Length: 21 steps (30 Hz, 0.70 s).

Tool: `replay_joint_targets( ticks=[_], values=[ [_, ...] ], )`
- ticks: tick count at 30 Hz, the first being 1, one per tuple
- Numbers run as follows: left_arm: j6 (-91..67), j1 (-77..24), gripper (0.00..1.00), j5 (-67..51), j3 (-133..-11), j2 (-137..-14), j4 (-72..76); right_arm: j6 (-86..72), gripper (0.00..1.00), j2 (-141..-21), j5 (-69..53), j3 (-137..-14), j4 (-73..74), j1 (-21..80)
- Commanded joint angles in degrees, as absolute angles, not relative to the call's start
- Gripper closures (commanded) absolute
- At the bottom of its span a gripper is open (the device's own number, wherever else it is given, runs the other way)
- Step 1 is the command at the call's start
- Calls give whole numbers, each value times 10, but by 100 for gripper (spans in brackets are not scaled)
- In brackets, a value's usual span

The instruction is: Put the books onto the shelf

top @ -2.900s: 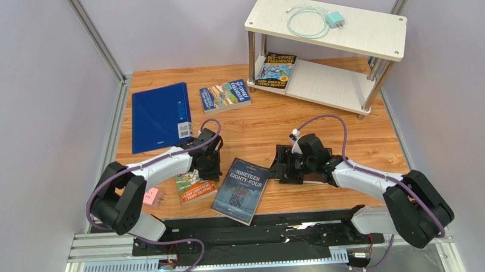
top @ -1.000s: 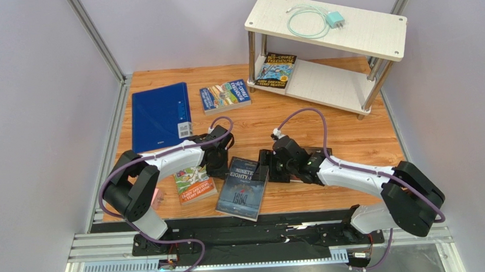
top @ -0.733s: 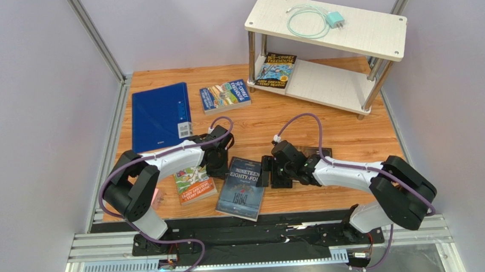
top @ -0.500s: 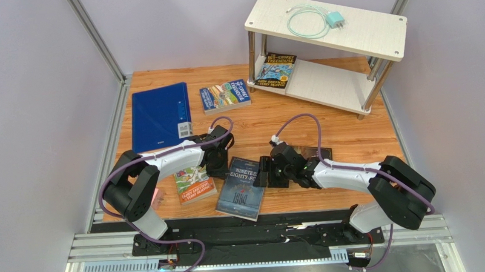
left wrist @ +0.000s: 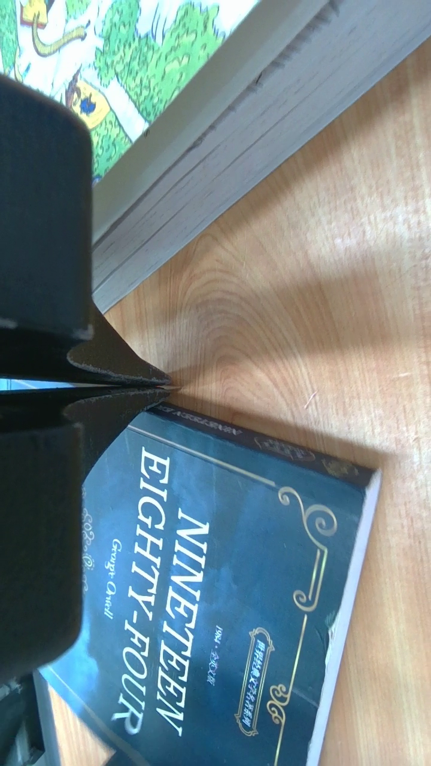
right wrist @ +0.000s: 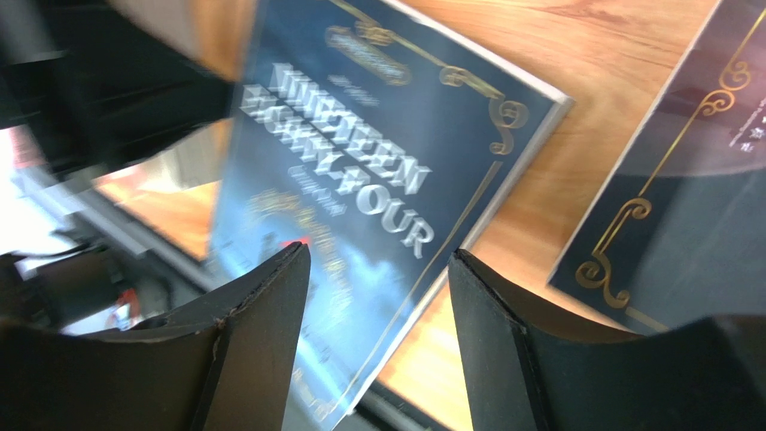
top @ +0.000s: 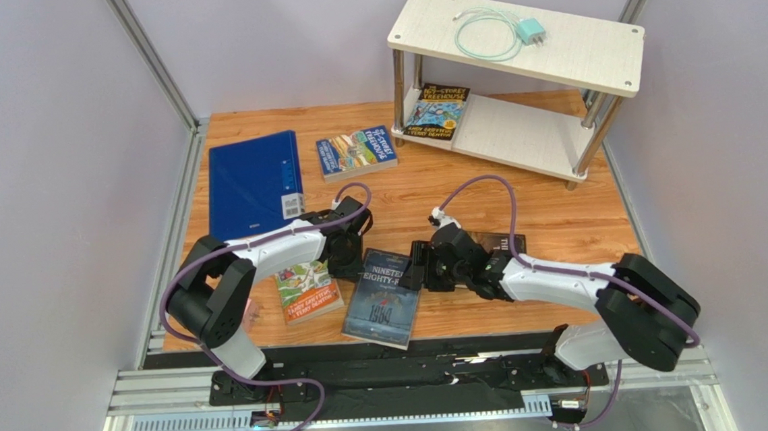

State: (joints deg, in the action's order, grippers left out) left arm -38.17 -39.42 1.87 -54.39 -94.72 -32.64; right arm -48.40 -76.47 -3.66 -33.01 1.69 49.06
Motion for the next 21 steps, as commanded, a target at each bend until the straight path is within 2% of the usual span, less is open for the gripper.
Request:
replay_joint_targets(
  ticks=[1, 9, 11, 12, 13, 16, 21],
  values=[
    [-374, -401, 100, 19, -558, -959, -330, -492, 37, -816, -30, -356, 12, 497],
    [-374, -402, 100, 27, -557, -961, -332, -504, 36, -801, -21, -340, 9, 499],
    [-374, -401, 100, 24, -559, -964, -329, -504, 40, -802, -22, -332, -14, 500],
    [-374, -402, 100, 19, -559, -967, -327, -505, 42, -805, -25, -330, -34, 501],
    [-374, -402, 100, 18, -562, -969, -325, -499, 56, -816, -32, -329, -47, 500],
    [-374, -404, 100, 16, -565, -974, -326, -487, 72, -848, -66, -339, -99, 505],
    [-374, -408, 100, 15, -566, -975, -325, -483, 76, -873, -99, -359, -161, 524]
  ],
)
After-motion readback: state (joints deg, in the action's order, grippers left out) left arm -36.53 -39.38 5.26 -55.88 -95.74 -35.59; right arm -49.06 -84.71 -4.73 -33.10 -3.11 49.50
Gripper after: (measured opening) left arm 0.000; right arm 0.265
